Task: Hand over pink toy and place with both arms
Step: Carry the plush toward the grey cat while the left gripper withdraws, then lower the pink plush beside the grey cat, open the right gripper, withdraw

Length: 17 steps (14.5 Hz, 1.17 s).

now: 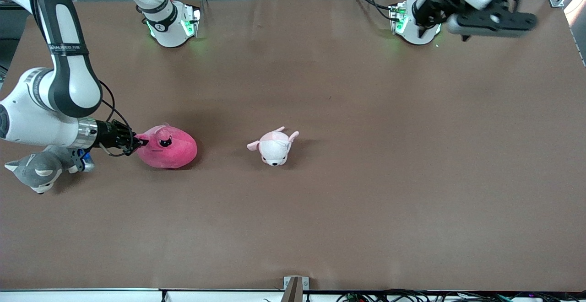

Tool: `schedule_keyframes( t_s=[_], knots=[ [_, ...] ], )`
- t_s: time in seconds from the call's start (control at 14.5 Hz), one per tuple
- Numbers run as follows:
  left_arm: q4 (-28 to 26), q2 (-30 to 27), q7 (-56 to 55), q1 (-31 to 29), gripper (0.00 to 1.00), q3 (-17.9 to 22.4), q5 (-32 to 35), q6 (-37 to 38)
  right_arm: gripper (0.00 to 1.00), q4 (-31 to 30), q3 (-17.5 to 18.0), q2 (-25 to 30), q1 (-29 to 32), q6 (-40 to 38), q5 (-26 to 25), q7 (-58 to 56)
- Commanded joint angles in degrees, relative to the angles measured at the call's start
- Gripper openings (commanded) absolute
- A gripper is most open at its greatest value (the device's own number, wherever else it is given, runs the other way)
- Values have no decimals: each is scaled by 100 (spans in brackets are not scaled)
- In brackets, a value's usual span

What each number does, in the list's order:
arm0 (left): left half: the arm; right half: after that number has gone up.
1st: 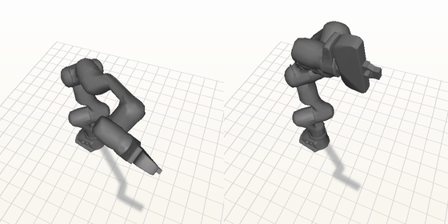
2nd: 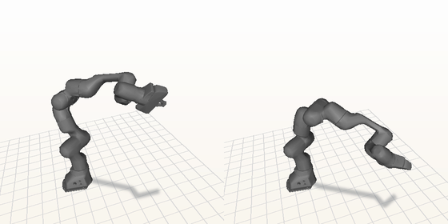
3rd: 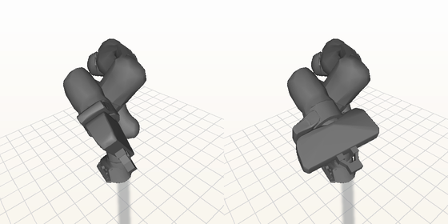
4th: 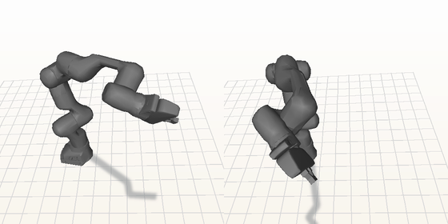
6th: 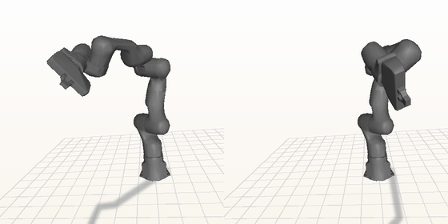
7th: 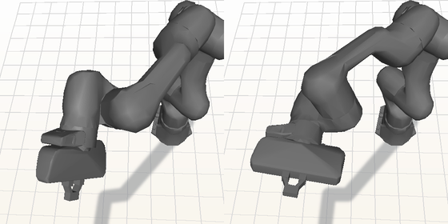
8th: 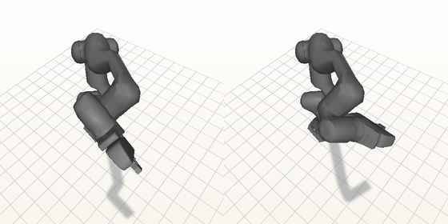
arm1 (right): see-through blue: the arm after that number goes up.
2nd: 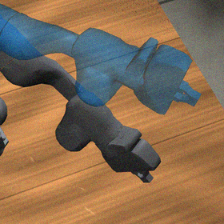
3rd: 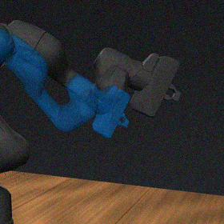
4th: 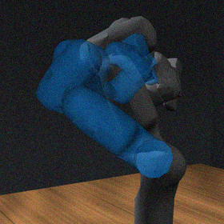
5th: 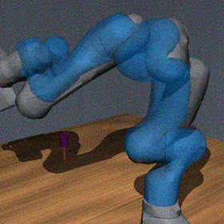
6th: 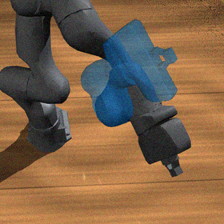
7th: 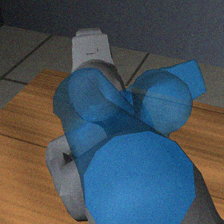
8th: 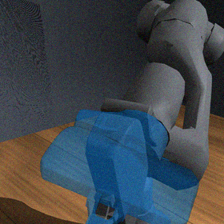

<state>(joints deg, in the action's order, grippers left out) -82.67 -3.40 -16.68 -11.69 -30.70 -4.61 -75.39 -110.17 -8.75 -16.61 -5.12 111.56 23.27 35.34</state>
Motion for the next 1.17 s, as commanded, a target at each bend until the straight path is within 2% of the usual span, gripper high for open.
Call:
schedule_keyframes(
  t_s=[0.0, 0.07, 0.14, 0.35, 0.55, 0.69, 0.83, 1.11],
  knots=[
    [-57, 68, 139, -334, 100, -50, 432, -81, 35, 39, 49, -26, 54, -12, 134, -54],
    [-65, 94, 200, -369, 100, -41, 583, -115, 78, 49, 49, -36, 72, -3, 116, -62],
    [-57, 164, 340, -474, 100, -50, 749, -133, 100, 101, 58, -36, 81, -12, 90, -106],
    [-74, 331, 1375, -1114, 100, -50, 795, -396, 100, 469, 49, -27, 81, -90, -181, -684],
    [-57, 577, 1808, -1432, 100, -50, 795, -651, 100, 1188, 49, -27, 107, -511, -1304, -1771],
    [-57, 595, 1818, -1503, 100, -41, 812, -722, 100, 1568, 49, -27, 168, -653, -1728, -3035],
    [-48, 612, 1949, -1731, 100, -41, 830, -722, 100, 1735, 49, -18, 352, -645, -1896, -4329],
    [83, 586, 2142, -1942, 100, -41, 821, -757, 100, 1947, 14, 69, 582, -845, -1958, -4510]
  ],
)
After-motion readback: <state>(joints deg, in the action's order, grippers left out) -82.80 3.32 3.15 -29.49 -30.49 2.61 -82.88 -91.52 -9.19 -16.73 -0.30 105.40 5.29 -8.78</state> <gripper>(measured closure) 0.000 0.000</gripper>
